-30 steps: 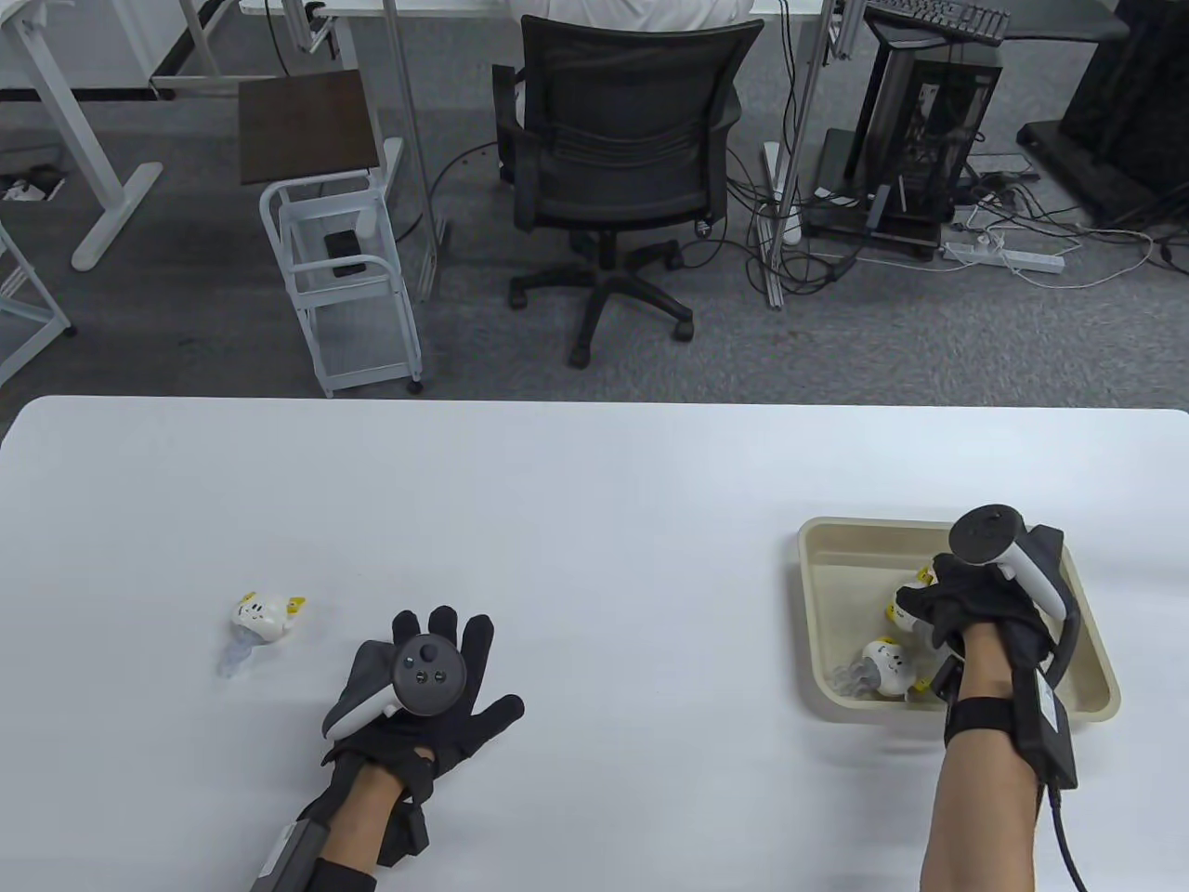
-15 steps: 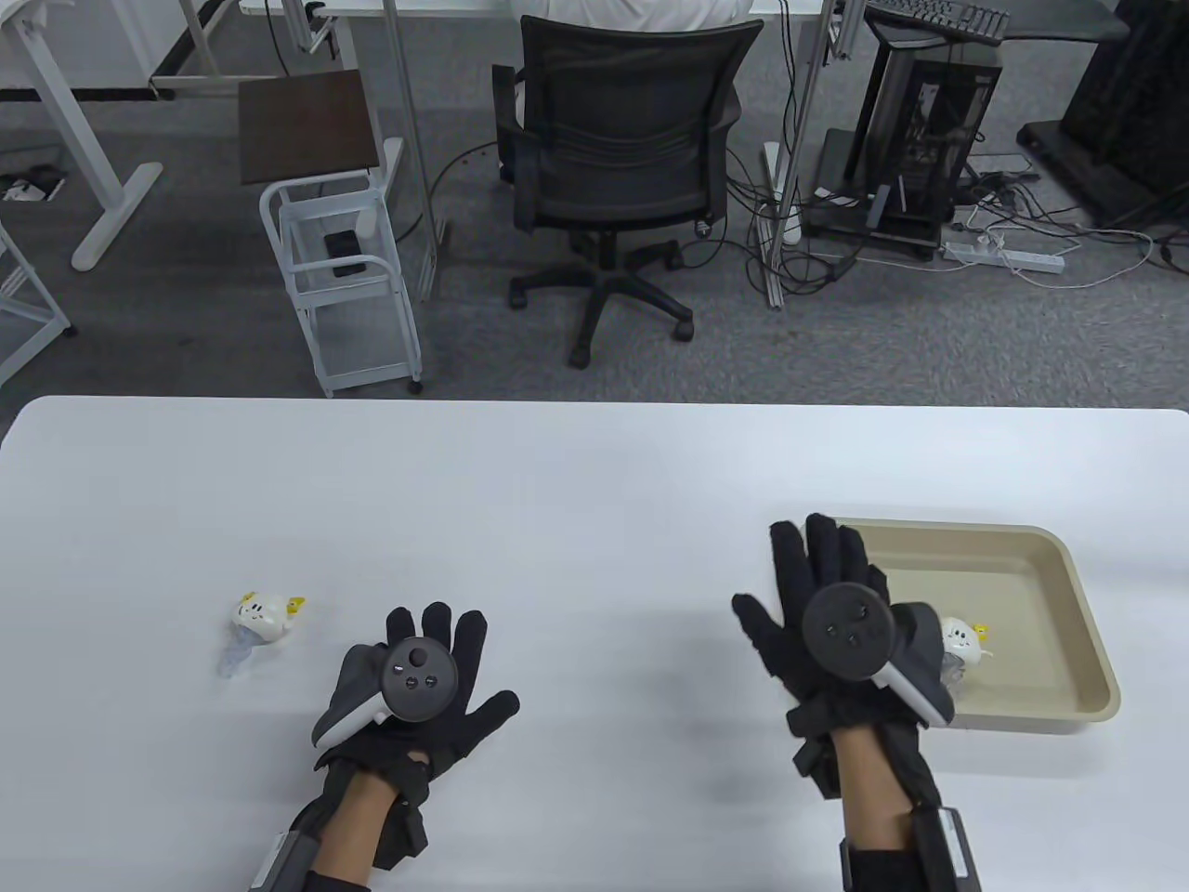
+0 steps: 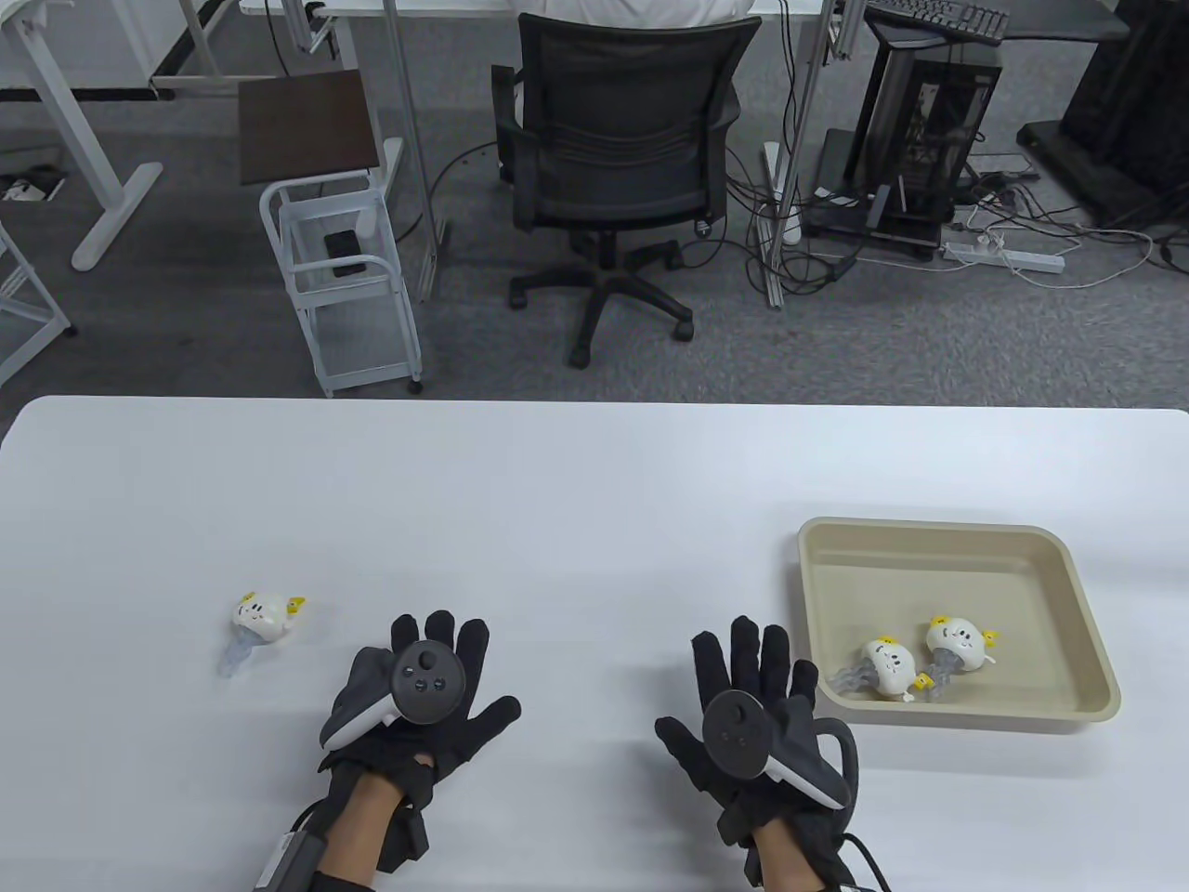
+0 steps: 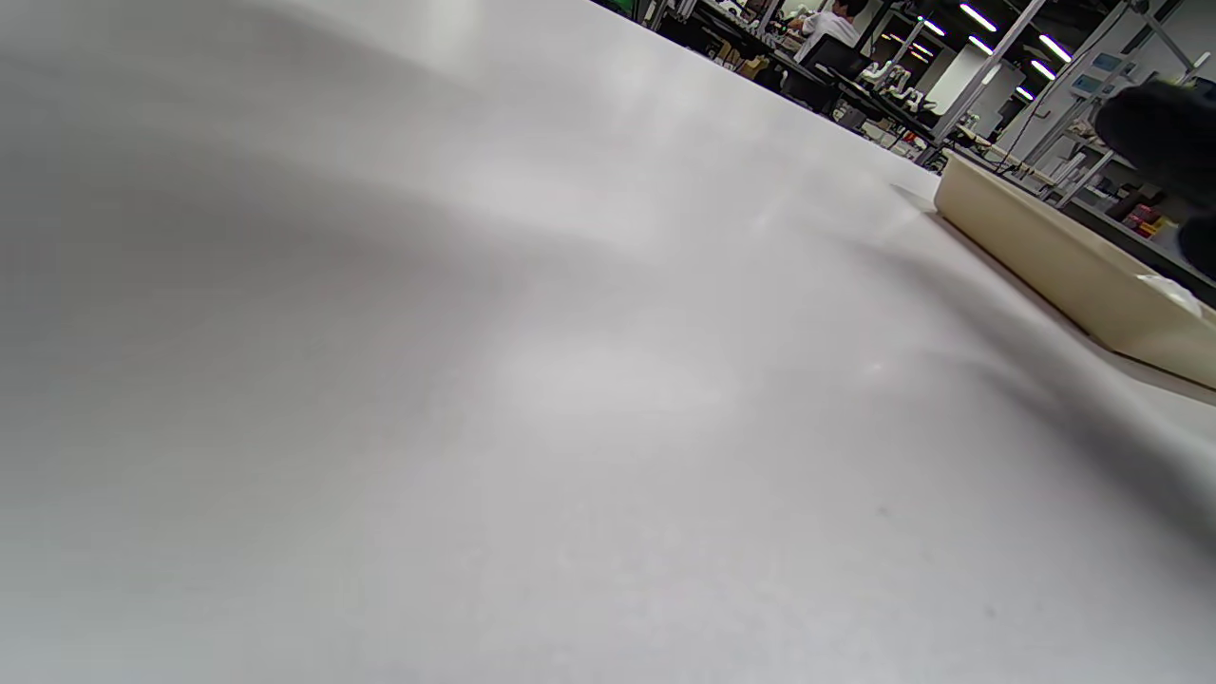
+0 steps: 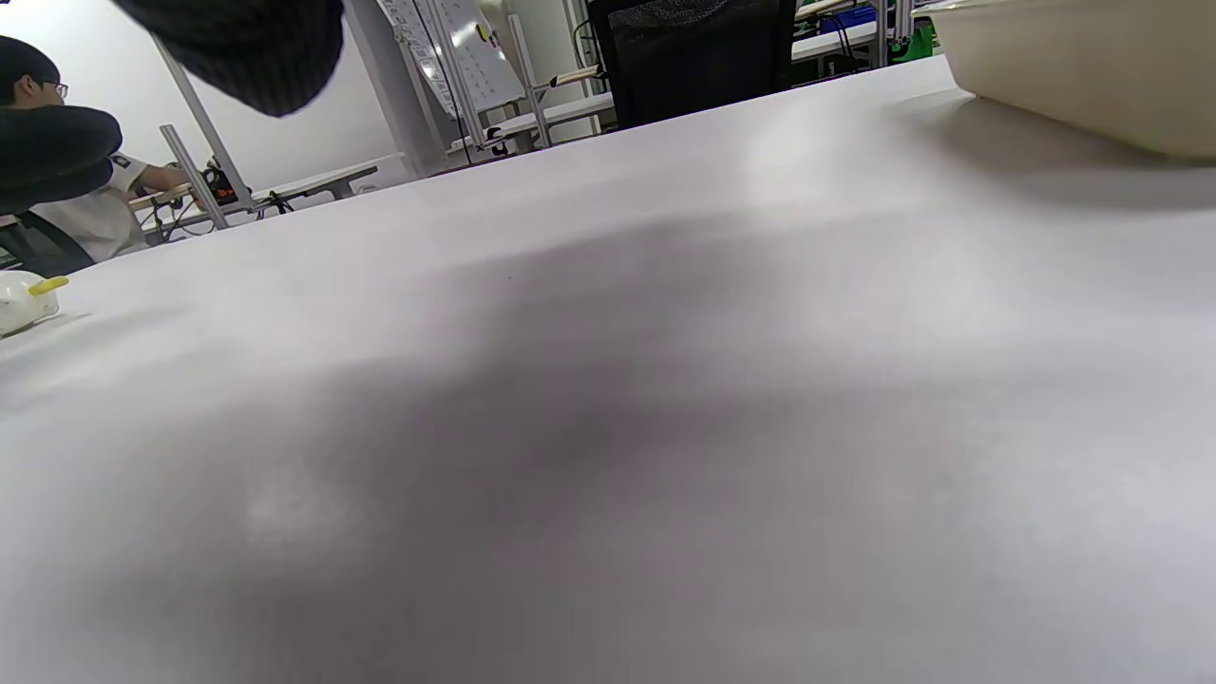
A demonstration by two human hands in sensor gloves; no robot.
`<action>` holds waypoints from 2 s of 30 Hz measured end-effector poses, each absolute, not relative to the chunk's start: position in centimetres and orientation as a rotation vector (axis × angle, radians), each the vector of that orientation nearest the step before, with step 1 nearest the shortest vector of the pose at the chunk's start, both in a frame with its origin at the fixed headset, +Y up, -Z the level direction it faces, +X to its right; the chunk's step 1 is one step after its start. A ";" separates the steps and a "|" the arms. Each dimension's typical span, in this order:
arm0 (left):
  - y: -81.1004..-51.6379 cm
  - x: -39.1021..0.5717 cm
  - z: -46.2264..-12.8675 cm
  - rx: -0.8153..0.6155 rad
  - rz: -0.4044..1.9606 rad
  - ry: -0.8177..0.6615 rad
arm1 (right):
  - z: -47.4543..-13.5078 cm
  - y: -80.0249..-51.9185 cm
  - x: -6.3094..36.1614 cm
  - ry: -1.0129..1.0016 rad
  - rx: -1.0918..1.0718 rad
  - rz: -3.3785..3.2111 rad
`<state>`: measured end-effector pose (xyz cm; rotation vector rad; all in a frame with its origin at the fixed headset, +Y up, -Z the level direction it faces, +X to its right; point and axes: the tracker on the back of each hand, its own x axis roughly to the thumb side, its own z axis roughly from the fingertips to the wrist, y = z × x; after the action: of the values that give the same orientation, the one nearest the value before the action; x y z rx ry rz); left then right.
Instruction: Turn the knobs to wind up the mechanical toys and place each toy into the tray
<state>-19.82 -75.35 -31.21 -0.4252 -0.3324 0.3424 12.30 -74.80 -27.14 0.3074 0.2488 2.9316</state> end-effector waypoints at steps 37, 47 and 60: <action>-68.2 -32.6 -41.5 -0.323 0.179 0.218 | -27.7 -75.4 12.9 0.230 0.278 2.879; -67.9 -19.5 -35.0 -0.300 0.613 -0.193 | -27.2 -74.7 11.5 0.214 0.343 2.653; -73.9 -10.0 -31.5 -0.493 0.971 -0.360 | -26.8 -75.1 9.7 0.128 0.499 2.249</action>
<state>-10.00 -73.94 -31.55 -0.4931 -0.3604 0.9711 9.65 -75.14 -26.80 0.4993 0.1277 2.2494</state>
